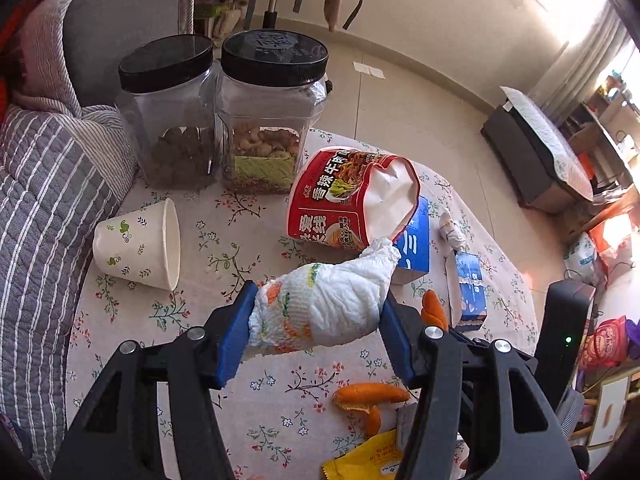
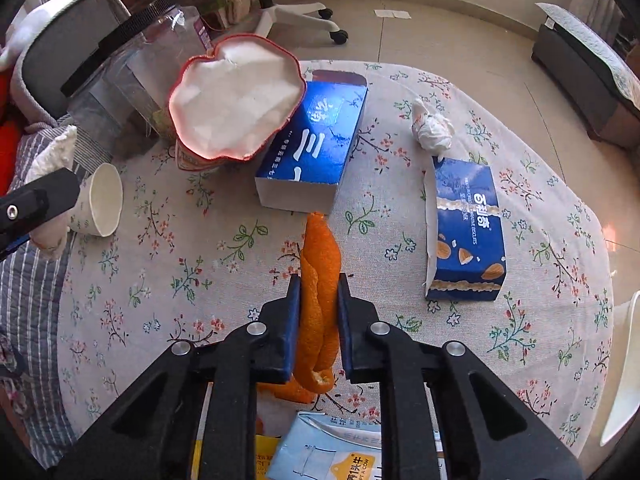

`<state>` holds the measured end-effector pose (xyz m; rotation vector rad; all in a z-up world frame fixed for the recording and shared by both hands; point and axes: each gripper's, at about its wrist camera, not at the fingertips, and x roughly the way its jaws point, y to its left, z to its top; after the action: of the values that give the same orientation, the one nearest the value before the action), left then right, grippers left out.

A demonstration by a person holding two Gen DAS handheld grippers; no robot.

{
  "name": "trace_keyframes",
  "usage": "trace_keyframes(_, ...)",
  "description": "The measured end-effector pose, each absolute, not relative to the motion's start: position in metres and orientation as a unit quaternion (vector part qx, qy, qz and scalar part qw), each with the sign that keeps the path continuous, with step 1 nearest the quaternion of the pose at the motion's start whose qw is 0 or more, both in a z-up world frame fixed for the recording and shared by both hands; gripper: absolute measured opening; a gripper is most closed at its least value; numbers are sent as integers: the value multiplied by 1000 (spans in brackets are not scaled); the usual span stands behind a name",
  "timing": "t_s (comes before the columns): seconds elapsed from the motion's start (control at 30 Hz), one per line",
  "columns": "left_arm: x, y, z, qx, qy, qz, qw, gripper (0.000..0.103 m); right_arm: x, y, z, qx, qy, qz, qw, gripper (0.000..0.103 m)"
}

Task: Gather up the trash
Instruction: 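Grasp the rolled white diaper with the left gripper while the right gripper grasps the orange peel, then lift the diaper with the left gripper while the right gripper carries the peel to the bin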

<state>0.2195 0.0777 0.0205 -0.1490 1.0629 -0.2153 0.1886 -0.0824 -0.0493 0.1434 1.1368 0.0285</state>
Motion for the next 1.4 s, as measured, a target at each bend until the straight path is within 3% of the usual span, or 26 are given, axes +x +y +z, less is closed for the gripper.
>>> trace_keyframes(0.5,197,60,43,-74,441,-86,890,58,166,-118,25,52,413,8,909,16)
trace_keyframes(0.93,146,15,79,-54,308,-50,948,58,122,-157,63,29,305,-68,949,16)
trace_keyframes(1.4,106,-44,95,-63,268,-66,959,58,78,-222,89,23,255,-141,956,17)
